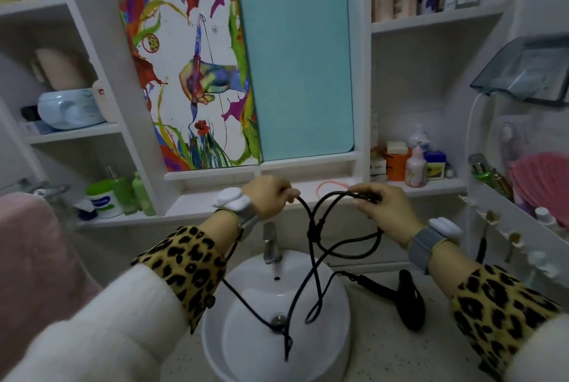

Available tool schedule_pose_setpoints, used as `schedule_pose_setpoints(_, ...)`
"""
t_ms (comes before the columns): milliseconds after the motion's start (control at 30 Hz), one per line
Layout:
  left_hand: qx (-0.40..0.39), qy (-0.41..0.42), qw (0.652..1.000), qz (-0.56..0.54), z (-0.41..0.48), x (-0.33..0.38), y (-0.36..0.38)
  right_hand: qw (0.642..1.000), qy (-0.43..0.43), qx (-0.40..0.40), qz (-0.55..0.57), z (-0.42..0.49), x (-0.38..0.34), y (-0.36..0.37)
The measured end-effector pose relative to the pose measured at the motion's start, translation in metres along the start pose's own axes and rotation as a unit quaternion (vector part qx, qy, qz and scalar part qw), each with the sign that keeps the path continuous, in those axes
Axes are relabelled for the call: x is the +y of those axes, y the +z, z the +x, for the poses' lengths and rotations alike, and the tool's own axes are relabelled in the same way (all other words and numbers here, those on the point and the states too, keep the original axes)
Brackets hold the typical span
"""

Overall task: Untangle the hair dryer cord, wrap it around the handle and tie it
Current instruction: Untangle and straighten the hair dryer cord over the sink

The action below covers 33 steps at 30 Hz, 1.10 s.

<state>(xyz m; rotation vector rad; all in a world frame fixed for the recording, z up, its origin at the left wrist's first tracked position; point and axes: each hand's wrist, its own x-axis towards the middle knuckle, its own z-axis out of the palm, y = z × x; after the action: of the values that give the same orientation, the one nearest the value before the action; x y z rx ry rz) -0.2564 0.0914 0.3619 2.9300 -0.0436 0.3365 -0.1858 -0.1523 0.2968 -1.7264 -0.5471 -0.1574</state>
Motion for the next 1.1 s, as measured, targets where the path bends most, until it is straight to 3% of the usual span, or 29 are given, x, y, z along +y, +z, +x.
schedule_pose_setpoints(100,-0.037,-0.035,0.995,-0.089,-0.003,-0.008,0.003,0.999,-0.011,0.025,0.047,-0.001,-0.005,0.002)
schedule_pose_setpoints(233,-0.155,-0.031,0.986,-0.057,-0.010,0.011,0.024,0.991,-0.036,0.077,0.102,0.000,-0.018,0.023)
schedule_pose_setpoints(333,-0.150,-0.024,0.987,-0.045,-0.009,0.029,0.041,0.983,-0.044,0.116,0.136,0.005,-0.029,0.033)
schedule_pose_setpoints(400,-0.110,-0.051,0.982,-0.145,-0.008,0.030,0.043,0.978,-0.050,0.123,0.159,0.007,-0.033,0.034)
schedule_pose_setpoints(467,-0.104,-0.085,0.950,-0.280,-0.009,0.027,0.038,0.971,-0.049,0.121,0.198,0.009,-0.034,0.032)
schedule_pose_setpoints(567,-0.097,-0.072,0.933,-0.339,-0.012,0.022,0.029,0.957,-0.033,0.088,0.274,0.009,-0.031,0.025)
schedule_pose_setpoints(700,-0.026,-0.076,0.922,-0.379,-0.011,0.015,0.012,0.932,0.022,0.043,0.358,0.009,-0.019,0.006)
schedule_pose_setpoints(767,-0.020,-0.066,0.915,-0.397,-0.011,0.010,0.004,0.940,0.047,0.023,0.337,0.007,-0.013,-0.003)
schedule_pose_setpoints(867,-0.062,-0.033,0.905,-0.419,-0.013,0.008,-0.005,0.978,0.076,0.002,0.196,0.003,-0.009,-0.009)
schedule_pose_setpoints(934,-0.088,-0.012,0.901,-0.424,-0.014,0.012,-0.008,0.985,0.096,-0.022,0.144,0.002,-0.011,-0.008)
schedule_pose_setpoints(1100,-0.069,0.009,0.883,-0.464,-0.010,0.023,-0.010,0.948,0.140,-0.149,0.245,0.000,-0.023,0.004)
